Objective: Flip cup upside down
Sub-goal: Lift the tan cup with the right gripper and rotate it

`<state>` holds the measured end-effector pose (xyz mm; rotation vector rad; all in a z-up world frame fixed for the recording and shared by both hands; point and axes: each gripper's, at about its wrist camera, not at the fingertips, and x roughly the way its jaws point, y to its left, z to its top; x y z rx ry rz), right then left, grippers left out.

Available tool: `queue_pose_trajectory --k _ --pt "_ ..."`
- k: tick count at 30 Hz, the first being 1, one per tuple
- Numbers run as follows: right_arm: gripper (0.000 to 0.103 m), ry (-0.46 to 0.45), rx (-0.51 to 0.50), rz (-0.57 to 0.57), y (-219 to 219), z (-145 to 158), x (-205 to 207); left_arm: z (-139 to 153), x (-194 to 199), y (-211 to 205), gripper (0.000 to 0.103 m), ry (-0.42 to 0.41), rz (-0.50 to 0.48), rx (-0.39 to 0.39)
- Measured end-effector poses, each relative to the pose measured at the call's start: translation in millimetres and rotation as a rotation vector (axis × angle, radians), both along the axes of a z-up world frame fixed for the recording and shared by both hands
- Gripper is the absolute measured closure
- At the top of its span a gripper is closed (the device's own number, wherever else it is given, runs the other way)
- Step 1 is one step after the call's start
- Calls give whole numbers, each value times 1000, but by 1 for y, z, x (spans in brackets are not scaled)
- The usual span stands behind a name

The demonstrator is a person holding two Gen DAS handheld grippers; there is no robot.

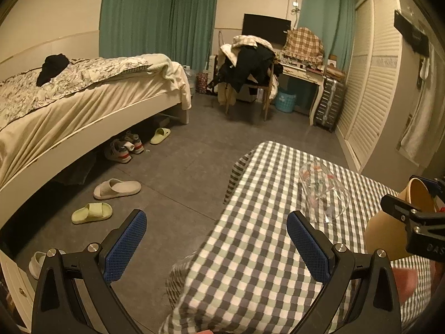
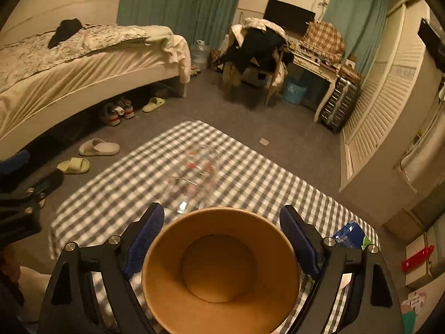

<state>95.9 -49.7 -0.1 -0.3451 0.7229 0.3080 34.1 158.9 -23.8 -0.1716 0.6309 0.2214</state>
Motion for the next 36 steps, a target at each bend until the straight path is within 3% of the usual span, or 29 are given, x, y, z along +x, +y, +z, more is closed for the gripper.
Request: queue_pose_trajectory --k 4,7,10,14,24,29,36 --pt "18 -12 46 56 25 3 -14 4 -8 16 0 -15 45 -12" --pt "18 -36 121 105 36 -20 -24 4 -11 27 0 -13 60 -31" --pt "18 -11 238 106 32 -45 -25 3 -15 32 0 -14 73 -16" --pt "18 -30 301 111 24 -47 -22 0 -13 41 0 -3 101 -20" --pt "18 -107 272 155 13 -29 14 -6 1 17 0 24 77 42" --pt "18 -99 347 188 10 -13 -4 -6 4 12 0 24 68 35" --pt "16 14 388 190 15 -54 -45 -3 -4 19 0 16 84 30"
